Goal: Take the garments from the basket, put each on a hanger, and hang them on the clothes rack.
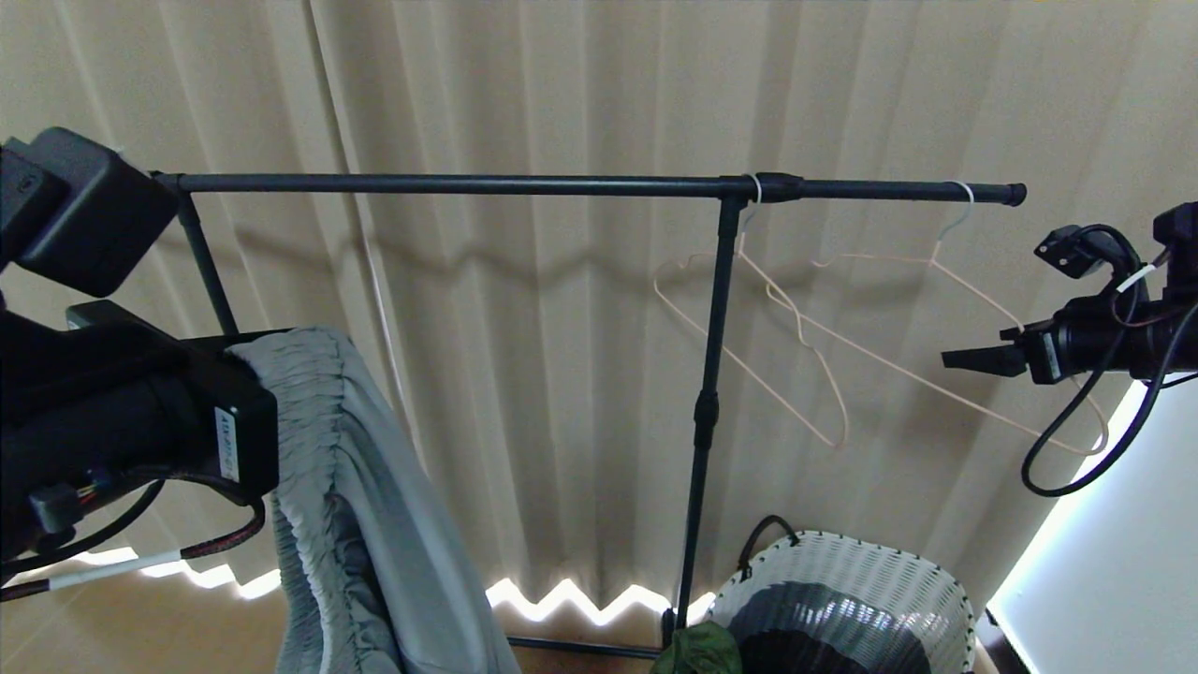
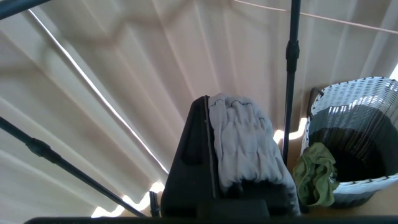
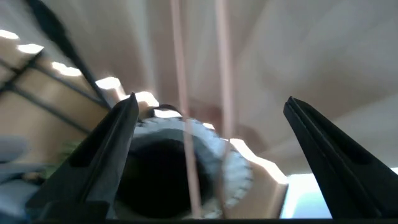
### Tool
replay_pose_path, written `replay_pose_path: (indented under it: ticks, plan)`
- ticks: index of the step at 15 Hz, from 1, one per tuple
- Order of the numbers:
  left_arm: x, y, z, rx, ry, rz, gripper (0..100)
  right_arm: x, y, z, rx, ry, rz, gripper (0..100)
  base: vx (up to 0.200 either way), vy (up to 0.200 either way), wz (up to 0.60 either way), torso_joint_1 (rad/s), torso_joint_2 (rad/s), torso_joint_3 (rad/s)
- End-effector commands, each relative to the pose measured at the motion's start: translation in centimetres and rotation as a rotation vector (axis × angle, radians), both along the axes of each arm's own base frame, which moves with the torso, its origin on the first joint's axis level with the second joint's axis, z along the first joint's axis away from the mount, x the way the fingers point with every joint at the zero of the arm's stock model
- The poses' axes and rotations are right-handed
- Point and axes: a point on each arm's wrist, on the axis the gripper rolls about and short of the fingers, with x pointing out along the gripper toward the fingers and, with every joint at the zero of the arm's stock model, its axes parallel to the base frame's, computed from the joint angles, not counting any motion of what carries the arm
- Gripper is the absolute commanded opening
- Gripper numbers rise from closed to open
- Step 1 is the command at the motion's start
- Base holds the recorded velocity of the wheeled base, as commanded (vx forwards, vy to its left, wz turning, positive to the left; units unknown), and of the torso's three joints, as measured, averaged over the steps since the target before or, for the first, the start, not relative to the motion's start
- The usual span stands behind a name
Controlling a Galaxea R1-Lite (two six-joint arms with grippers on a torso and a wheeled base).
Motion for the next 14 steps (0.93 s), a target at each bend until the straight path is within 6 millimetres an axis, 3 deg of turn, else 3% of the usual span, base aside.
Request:
replay_pose_path:
  ticks: [1, 5, 9, 14]
  plan:
    - [0.0, 0.0, 0.0, -0.001, -0.001, 0.002, 0, 0.2, 0.0, -0.3, 0.018, 0.011, 0.000, 100, 0.000, 0.000, 0.00, 0.000, 0.00, 0.000]
    - [-0.1, 0.0, 0.0, -0.002, -0.002, 0.001, 0, -0.8, 1.0, 0.3, 0.095, 0.053, 0.004, 100, 0.000, 0.000, 0.00, 0.000, 0.00, 0.000]
    - [0.0, 0.0, 0.0, 0.000, 0.000, 0.001, 0, -2.2, 3.2, 1.5, 0.123, 0.096, 0.046, 100, 0.000, 0.000, 0.00, 0.000, 0.00, 0.000]
    - [0.0, 0.0, 0.0, 0.000, 0.000, 0.001, 0, -2.0, 3.3, 1.4, 0.077, 0.103, -0.017, 100, 0.000, 0.000, 0.00, 0.000, 0.00, 0.000]
